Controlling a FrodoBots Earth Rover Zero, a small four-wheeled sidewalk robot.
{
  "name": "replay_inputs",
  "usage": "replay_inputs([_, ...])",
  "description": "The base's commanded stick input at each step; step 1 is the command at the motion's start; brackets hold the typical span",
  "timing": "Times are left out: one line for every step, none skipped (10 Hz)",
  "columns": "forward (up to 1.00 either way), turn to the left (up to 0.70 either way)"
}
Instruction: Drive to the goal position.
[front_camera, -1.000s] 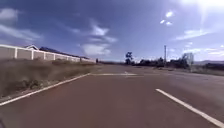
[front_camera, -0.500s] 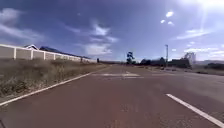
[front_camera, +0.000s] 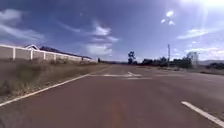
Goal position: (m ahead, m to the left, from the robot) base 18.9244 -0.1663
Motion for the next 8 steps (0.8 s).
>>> replay_inputs([1.00,0.00])
replay_inputs([1.00,0.00])
replay_inputs([1.00,0.00])
replay_inputs([1.00,0.00])
replay_inputs([1.00,0.00])
replay_inputs([1.00,0.00])
replay_inputs([1.00,0.00])
replay_inputs([1.00,0.00])
